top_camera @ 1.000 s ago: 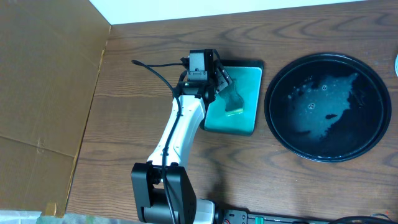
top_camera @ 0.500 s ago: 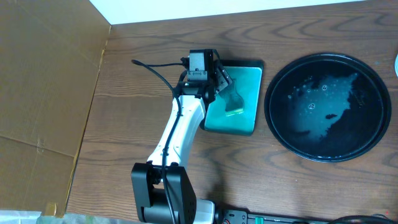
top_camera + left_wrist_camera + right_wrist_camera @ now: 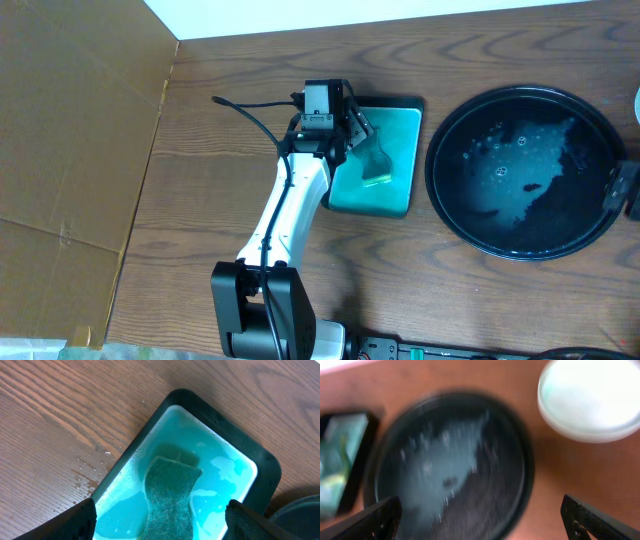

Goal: Clean dirty plates on tray and stack at the side

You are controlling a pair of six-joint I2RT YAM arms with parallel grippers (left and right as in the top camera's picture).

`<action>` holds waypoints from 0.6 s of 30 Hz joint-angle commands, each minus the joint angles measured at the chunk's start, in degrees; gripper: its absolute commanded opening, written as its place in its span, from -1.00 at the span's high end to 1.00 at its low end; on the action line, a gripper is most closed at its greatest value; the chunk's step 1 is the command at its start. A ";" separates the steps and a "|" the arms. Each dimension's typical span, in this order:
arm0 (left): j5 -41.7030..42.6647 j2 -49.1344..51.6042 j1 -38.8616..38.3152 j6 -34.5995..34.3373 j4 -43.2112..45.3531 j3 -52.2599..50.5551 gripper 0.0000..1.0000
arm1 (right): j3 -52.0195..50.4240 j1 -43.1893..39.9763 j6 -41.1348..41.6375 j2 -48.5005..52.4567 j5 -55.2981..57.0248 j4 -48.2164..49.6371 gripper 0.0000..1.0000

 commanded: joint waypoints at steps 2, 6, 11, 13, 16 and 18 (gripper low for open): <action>-0.66 0.09 0.24 0.35 0.02 0.17 -0.66 | -1.31 1.38 -1.09 0.20 0.68 -8.00 -0.99; -0.66 0.09 0.24 0.35 0.02 0.17 -0.66 | -1.31 1.38 -1.16 0.22 -0.02 -10.75 -0.99; -0.68 0.09 0.24 0.35 0.02 0.17 -0.66 | -1.31 1.38 -6.78 0.22 -2.01 -10.47 -0.99; -0.66 0.09 0.24 0.35 0.02 0.17 -0.66 | -1.31 1.38 -10.43 0.22 -3.87 -10.43 -0.99; -0.66 0.09 0.24 0.35 0.02 0.17 -0.67 | -2.47 1.55 -12.98 -0.48 -5.07 -8.02 -0.98; -0.68 0.09 0.24 0.35 0.02 0.17 -0.66 | -4.50 1.66 -13.27 -1.79 -5.05 -4.61 -0.99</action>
